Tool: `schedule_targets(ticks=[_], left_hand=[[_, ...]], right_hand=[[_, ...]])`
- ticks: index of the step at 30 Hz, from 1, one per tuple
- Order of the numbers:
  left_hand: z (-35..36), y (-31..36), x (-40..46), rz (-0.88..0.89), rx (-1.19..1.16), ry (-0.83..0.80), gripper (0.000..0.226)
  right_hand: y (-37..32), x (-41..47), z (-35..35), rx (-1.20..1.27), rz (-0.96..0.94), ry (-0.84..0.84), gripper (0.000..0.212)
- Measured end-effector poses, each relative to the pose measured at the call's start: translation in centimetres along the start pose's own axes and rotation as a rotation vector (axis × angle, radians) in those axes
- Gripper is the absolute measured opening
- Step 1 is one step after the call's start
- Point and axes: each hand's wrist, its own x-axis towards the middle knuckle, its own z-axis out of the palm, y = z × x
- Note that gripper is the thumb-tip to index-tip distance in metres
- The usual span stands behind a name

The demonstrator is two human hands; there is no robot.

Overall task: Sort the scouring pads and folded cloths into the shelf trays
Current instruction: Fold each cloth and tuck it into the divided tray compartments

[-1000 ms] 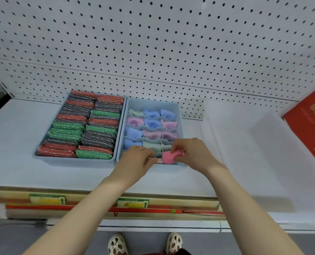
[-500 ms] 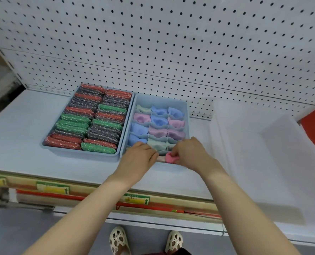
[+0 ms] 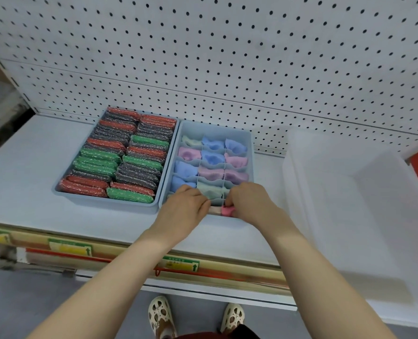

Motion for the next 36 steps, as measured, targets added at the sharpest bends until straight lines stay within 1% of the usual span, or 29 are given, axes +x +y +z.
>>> schedule_targets(ticks=[3,5,7,9,10,12,13,14,15,16,18,20,21,23,25,28,31,33,36], left_hand=[[0.2,-0.2,0.0,-0.016,0.004,-0.016,0.03],[0.1,-0.3,0.3,-0.027,-0.006,-0.047,0.03],[-0.2,-0.3,0.7,-0.02,-0.029,-0.099,0.029],[-1.3,-0.5,1.4,-0.014,-0.082,-0.15,0.023],[-2.1,-0.6,2.0,-0.018,-0.115,-0.154,0.019],[-3.8,-1.3,4.3,-0.027,-0.13,-0.108,0.014],[-4.4,-1.9,6.0,-0.038,-0.105,-0.079,0.015],[-5.0,-2.5,7.8,-0.057,-0.074,-0.06,0.017],[-5.3,-3.2,9.7,-0.081,-0.046,-0.058,0.02],[-5.5,-3.8,11.5,-0.103,-0.021,-0.071,0.023],[-5.0,-4.9,14.8,-0.124,0.016,-0.122,0.029],[-3.9,-5.8,17.6,-0.112,0.031,-0.175,0.032],[-3.3,-6.0,18.7,-0.093,0.05,-0.201,0.033],[-2.1,-6.3,20.6,-0.046,0.125,-0.25,0.029],[-1.0,-6.5,21.8,-0.007,0.223,-0.301,0.021],[0.0,-7.0,22.6,0.052,0.293,-0.338,0.013],[0.5,-7.3,22.8,0.071,0.314,-0.356,0.007],[0.6,-7.3,22.9,0.057,0.304,-0.367,0.006],[0.8,-7.2,22.7,0.044,0.259,-0.32,0.016]], right_hand=[[0.5,-0.3,0.1,0.141,-0.008,0.05,0.019],[0.3,-0.5,-0.1,0.14,-0.014,0.07,0.018],[0.1,-0.5,-0.4,0.144,0.0,0.03,0.015],[0.4,-0.3,-1.4,0.263,0.051,-0.002,0.013],[0.9,0.0,-2.2,0.334,0.102,0.027,0.013],[2.6,1.6,-3.8,0.44,0.228,0.213,0.018],[3.5,2.8,-4.2,0.476,0.277,0.31,0.02],[4.3,4.1,-4.7,0.498,0.313,0.368,0.023],[5.0,5.6,-5.0,0.508,0.343,0.377,0.027],[5.5,7.1,-5.2,0.508,0.367,0.344,0.032],[6.3,10.2,-5.1,0.465,0.359,0.22,0.037],[6.6,12.8,-4.8,0.328,0.31,0.116,0.038],[6.5,13.9,-4.5,0.25,0.285,0.093,0.035],[6.5,15.2,-4.2,0.148,0.262,0.088,0.027],[6.8,15.8,-4.3,0.098,0.249,0.065,0.027],[7.7,16.1,-4.6,0.108,0.174,-0.047,0.025],[7.9,16.2,-4.5,0.091,0.184,-0.009,0.016],[7.5,16.3,-4.2,0.025,0.217,0.047,0.016],[6.8,16.4,-3.5,-0.066,0.24,0.113,0.017]])
